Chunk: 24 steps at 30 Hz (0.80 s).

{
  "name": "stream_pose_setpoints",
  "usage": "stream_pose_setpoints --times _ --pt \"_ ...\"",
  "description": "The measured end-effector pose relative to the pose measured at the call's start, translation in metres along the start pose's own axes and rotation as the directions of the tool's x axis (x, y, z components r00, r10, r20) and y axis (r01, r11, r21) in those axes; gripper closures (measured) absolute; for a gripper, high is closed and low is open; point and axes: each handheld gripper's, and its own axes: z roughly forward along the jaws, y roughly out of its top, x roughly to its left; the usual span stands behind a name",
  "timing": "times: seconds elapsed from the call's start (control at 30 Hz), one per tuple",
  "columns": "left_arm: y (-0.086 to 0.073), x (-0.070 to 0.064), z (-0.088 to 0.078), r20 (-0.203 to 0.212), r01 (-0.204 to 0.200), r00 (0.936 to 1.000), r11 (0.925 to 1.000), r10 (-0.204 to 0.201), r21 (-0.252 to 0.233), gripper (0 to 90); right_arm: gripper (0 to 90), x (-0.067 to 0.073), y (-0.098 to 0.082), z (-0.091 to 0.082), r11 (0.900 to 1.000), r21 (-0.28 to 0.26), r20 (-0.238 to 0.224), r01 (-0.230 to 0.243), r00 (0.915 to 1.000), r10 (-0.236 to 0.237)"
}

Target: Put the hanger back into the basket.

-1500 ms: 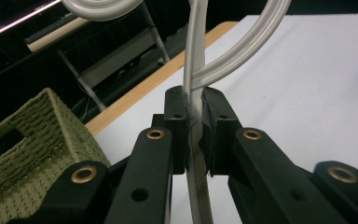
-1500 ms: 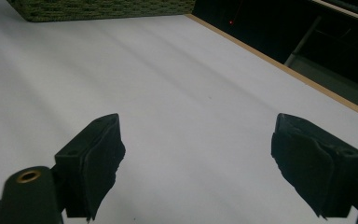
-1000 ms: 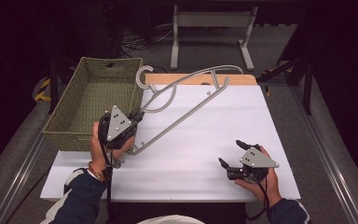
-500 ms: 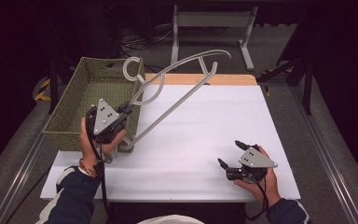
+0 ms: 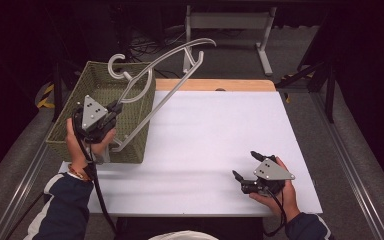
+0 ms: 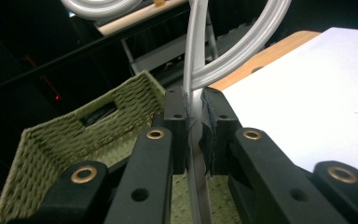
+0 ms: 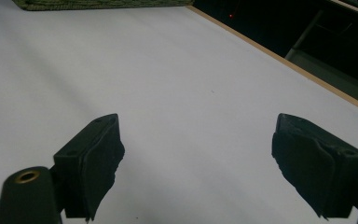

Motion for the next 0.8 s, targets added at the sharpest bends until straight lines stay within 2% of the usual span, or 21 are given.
stream_pose_setpoints --times 0.07,0.13,0.17,0.33,0.5,0.67,0.8 --pt "-0.001 0.003 0.001 -0.001 0.009 1.0000 0.9999 -0.009 0.007 82.0 16.0 0.000 0.000 0.000 1.000 0.001 0.001 0.001 1.0000 -0.001" --pt "-0.002 0.013 0.004 -0.004 0.024 0.9997 0.9994 -0.024 0.025 82.0 16.0 0.001 0.000 0.000 1.000 0.003 -0.002 0.001 1.0000 -0.001" --pt "-0.002 0.013 0.004 -0.004 0.024 0.9997 0.9994 -0.024 0.025 82.0 16.0 0.001 0.000 0.000 1.000 0.003 -0.002 0.001 1.0000 -0.001" --pt "-0.004 0.031 0.010 -0.021 0.037 0.9992 0.9972 -0.036 0.065 81.9 16.0 0.001 -0.001 0.002 1.000 0.011 -0.006 0.005 1.0000 -0.005" --pt "-0.004 0.047 0.013 -0.041 0.046 0.9983 0.9956 -0.042 0.082 81.9 16.0 0.002 -0.001 0.003 1.000 0.017 -0.007 0.005 1.0000 -0.005" --pt "-0.008 0.061 0.017 -0.047 0.084 0.9957 0.9922 -0.079 0.092 81.9 15.9 0.002 -0.001 0.004 1.000 0.022 -0.009 0.001 1.0000 -0.001" --pt "-0.007 0.067 0.018 -0.056 0.079 0.9957 0.9919 -0.074 0.099 82.0 15.9 0.002 -0.001 0.004 1.000 0.024 -0.008 -0.002 1.0000 0.003"
